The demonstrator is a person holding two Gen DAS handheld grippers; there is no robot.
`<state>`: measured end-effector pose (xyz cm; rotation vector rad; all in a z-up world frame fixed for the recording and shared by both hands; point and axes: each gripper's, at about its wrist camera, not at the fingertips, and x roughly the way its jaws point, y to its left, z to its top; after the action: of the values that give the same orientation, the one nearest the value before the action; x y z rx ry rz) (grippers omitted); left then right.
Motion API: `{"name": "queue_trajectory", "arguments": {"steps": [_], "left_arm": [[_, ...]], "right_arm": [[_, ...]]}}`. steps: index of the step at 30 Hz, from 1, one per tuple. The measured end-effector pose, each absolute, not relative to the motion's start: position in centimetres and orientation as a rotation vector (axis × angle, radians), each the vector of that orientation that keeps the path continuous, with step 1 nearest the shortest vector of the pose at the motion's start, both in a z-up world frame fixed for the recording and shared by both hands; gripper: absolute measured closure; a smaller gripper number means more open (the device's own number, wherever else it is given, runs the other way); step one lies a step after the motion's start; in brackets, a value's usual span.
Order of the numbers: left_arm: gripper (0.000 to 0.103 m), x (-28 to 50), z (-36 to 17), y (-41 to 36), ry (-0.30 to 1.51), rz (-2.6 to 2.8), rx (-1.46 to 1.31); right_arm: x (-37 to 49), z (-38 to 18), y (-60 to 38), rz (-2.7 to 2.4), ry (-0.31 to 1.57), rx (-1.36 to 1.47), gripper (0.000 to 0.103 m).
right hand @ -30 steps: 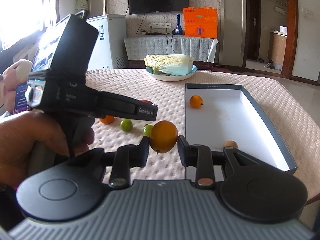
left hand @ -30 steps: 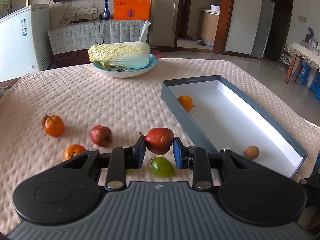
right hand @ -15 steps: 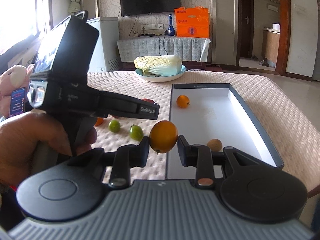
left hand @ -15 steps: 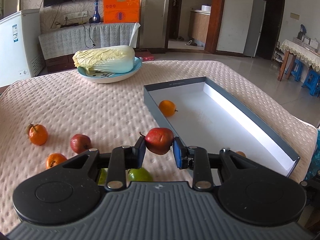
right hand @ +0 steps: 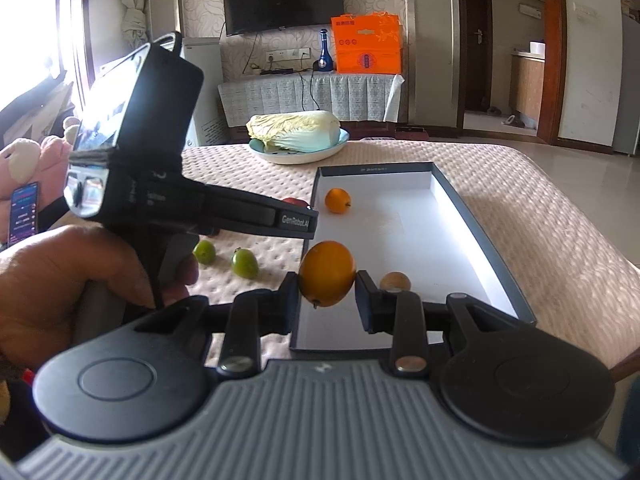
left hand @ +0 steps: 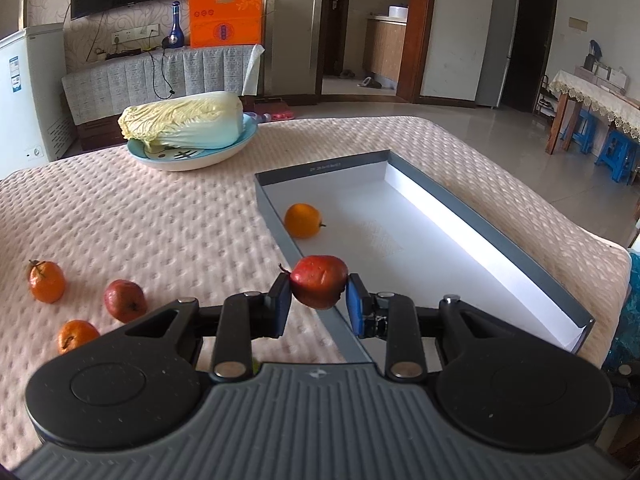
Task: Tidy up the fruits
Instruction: 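Carry the red apple in left tool while right tool carries the yellow-orange fruit over the gray box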
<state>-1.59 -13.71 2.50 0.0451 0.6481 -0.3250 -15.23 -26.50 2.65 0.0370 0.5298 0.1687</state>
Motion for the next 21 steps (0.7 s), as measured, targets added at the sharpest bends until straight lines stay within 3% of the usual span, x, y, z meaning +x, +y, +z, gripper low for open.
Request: {"name": "queue_trajectory", "arguments": {"steps": [21], "left_arm": [[0.069,0.8,2.9,-16.1,0.615,-0.343,0.003]], "right_arm": [[-16.1,2.9,-28.0,0.143,0.521,0.079,0.070]]}}
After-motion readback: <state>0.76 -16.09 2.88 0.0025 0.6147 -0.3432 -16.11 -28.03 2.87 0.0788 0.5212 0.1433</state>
